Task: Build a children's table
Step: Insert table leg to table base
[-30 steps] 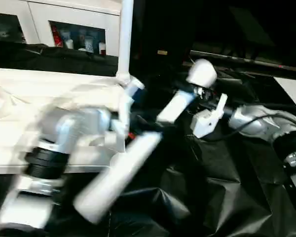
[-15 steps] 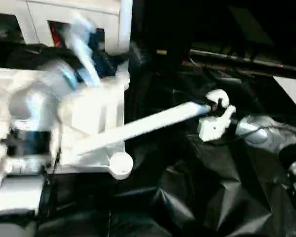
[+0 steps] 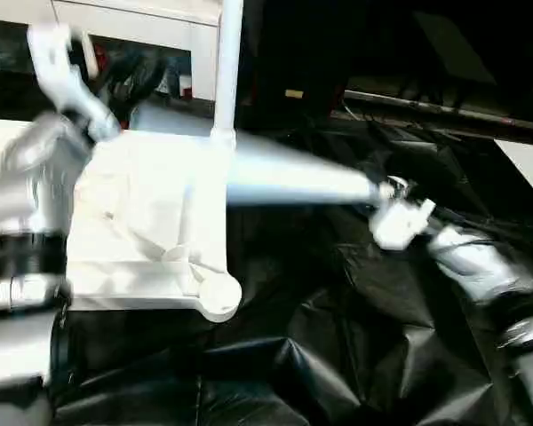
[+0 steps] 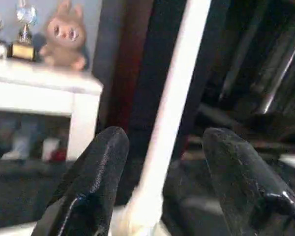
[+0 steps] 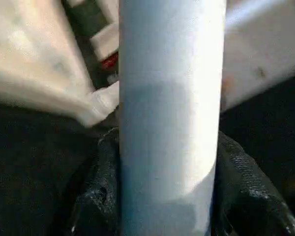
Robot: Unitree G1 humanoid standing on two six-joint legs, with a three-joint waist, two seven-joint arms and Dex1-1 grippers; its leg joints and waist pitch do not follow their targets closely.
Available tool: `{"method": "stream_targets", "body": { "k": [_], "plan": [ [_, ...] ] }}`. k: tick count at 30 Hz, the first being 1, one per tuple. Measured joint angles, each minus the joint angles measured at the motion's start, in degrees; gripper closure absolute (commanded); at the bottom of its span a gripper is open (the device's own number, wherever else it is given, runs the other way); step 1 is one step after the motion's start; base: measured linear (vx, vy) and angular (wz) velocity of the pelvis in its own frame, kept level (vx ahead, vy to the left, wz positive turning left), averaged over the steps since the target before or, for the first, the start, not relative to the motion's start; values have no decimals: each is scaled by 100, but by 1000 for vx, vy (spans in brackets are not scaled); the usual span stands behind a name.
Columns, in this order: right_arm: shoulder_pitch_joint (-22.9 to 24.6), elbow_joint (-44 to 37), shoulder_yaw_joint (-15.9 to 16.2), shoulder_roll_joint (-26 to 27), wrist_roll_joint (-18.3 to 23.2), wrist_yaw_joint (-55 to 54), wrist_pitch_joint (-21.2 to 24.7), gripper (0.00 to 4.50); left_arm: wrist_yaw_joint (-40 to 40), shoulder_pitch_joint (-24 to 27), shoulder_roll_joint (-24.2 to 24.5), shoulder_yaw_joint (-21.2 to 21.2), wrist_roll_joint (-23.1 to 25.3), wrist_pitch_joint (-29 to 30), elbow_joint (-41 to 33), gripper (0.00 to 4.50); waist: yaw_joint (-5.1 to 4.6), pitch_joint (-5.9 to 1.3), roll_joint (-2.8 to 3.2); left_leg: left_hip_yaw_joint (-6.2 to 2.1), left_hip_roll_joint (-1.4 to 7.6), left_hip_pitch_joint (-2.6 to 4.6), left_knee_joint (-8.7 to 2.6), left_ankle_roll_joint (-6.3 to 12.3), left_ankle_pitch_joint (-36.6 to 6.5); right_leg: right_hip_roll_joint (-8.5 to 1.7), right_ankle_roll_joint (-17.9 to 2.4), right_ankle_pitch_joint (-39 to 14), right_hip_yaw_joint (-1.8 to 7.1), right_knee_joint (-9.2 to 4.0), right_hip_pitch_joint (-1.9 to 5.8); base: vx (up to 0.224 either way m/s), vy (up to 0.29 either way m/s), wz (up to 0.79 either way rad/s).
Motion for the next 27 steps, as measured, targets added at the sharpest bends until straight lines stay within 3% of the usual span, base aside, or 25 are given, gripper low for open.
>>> {"method": "stream_targets", "body": {
  "k": [4, 7, 12, 14, 16, 19, 23, 27],
  "plan": [
    [-29, -596, -300, 330, 1105, 627, 1355, 267, -145, 109, -104, -243, 79, 12, -17, 160, 66, -1, -2, 11, 9, -4, 1, 20, 16, -1, -13, 9, -9, -2, 2, 0, 0, 0],
    [-196, -1020, -620, 578, 2023, 894, 3252, 267, -231, 287, -106, -430, 131, 41, -344, 160, 65, -1, -2, 13, 11, 3, 1, 18, 17, -1, -23, 16, -8, -1, 5, 0, 0, 0],
    [-324, -1527, -710, 627, 2952, 1170, 5664, 267, -472, 566, -309, -836, 142, 336, -913, 160, 168, -1, -2, 17, 17, 3, -4, 5, 25, -1, -22, 18, -14, -2, 4, 0, 0, 0],
    [-325, -1639, -710, 642, 3169, 1226, 6145, 267, -532, 577, -358, -936, 107, 435, -1033, 160, 191, -1, -2, 20, 19, 2, -5, 2, 26, -1, -22, 18, -15, -2, 2, 0, 0, 0],
    [-321, -1853, -730, 571, 3556, 1340, 7012, 267, -596, 578, -472, -946, -106, 703, -1306, 142, 195, -1, -4, 22, 19, 2, -10, -3, 29, -1, -22, 18, -15, -6, 3, 0, 0, 0],
    [-277, -2407, -756, 413, 4244, 1631, 8388, 267, -791, 565, -862, -935, -1047, 1520, -1970, 124, 233, 1, -8, 26, 18, -1, -11, -6, 31, -3, -22, 17, -14, -7, 1, 0, 0, 0],
    [-259, -3070, -812, 381, 4791, 1825, 9340, 267, -663, 286, -1357, -828, -1903, 2303, -2325, 83, 250, 0, -11, 26, 22, 8, -26, -19, 39, -2, -21, 18, -17, -2, 0, 0, 0, 0],
    [-151, -3407, -900, 352, 4968, 1823, 9716, 267, -243, 150, -1911, -615, -2425, 2758, -2319, 64, 291, -1, -10, 26, 23, 10, -26, -24, 41, -2, -17, 21, -19, -3, 3, 0, 0, 0]
  ]
}}
